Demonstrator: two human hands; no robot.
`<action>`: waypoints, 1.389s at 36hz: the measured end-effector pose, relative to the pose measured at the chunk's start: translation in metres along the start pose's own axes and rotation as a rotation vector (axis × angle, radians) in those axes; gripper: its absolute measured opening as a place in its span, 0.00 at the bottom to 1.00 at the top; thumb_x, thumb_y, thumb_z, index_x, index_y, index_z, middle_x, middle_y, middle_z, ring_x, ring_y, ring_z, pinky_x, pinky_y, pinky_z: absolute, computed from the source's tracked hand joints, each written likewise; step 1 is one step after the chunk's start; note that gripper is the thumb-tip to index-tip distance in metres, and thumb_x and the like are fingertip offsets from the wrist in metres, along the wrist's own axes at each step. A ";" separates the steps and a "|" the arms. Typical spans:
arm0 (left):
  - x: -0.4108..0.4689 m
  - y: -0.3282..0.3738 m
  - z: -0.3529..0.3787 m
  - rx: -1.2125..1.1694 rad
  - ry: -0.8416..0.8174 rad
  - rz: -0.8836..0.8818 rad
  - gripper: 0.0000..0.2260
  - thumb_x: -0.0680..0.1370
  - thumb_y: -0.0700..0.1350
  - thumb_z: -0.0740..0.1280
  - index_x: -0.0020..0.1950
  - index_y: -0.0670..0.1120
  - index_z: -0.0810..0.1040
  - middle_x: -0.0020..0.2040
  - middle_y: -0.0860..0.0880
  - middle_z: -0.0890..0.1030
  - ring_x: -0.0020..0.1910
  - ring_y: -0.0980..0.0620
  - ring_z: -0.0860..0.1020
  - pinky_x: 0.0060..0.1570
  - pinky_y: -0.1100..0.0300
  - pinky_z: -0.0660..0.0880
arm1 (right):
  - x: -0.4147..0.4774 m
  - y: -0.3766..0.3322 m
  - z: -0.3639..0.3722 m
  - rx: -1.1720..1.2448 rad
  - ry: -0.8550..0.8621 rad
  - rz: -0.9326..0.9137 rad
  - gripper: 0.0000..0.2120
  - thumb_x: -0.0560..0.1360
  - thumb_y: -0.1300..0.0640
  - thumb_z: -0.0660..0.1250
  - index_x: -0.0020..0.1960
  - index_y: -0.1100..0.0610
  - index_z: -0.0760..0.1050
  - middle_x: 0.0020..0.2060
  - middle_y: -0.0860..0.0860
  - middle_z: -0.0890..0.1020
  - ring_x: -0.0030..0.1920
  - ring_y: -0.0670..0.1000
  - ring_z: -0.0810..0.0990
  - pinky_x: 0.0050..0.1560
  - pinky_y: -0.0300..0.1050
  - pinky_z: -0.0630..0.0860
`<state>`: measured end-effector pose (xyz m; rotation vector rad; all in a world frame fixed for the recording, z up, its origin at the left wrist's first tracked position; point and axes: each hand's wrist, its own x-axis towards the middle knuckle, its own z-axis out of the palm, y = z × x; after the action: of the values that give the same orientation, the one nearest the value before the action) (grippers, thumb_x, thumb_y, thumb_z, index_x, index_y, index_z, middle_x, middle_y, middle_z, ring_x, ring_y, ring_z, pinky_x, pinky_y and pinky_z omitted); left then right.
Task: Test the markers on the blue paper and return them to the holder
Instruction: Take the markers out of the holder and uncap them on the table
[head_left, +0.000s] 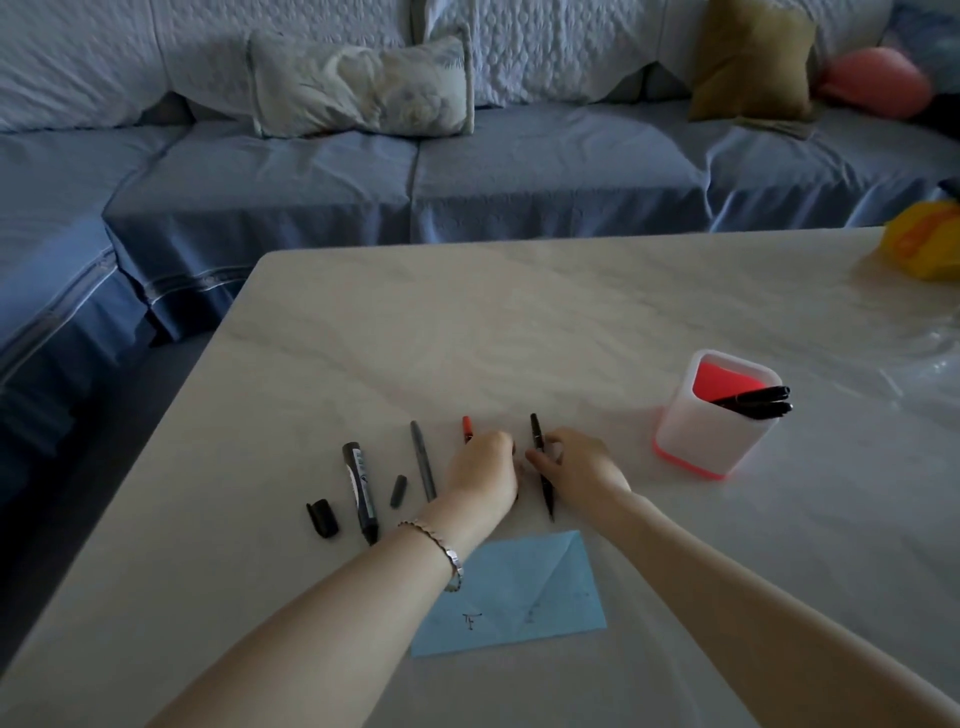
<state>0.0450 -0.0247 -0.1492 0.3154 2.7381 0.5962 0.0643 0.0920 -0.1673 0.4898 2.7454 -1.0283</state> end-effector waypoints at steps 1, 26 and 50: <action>-0.001 0.000 -0.001 0.001 0.005 0.009 0.09 0.79 0.40 0.59 0.57 0.40 0.75 0.57 0.39 0.77 0.57 0.41 0.76 0.53 0.53 0.72 | 0.000 -0.001 0.001 0.012 0.008 0.008 0.19 0.76 0.48 0.63 0.61 0.60 0.72 0.53 0.58 0.80 0.53 0.58 0.78 0.48 0.44 0.72; -0.024 -0.001 -0.004 0.033 0.056 0.143 0.10 0.78 0.44 0.61 0.59 0.45 0.74 0.59 0.46 0.70 0.57 0.46 0.74 0.50 0.59 0.69 | -0.028 0.067 -0.161 -0.228 0.464 0.260 0.11 0.73 0.54 0.62 0.51 0.55 0.79 0.42 0.56 0.80 0.41 0.58 0.77 0.33 0.42 0.69; -0.080 0.017 -0.042 -1.263 -0.346 -0.227 0.10 0.79 0.45 0.60 0.44 0.43 0.79 0.37 0.47 0.80 0.32 0.55 0.77 0.40 0.58 0.76 | -0.092 0.002 -0.018 -0.123 0.557 -0.977 0.09 0.75 0.52 0.65 0.49 0.54 0.82 0.39 0.48 0.77 0.39 0.48 0.71 0.34 0.40 0.73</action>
<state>0.1066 -0.0474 -0.0853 -0.1911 1.5889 1.7763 0.1500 0.0831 -0.1302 -0.8063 3.5896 -0.9349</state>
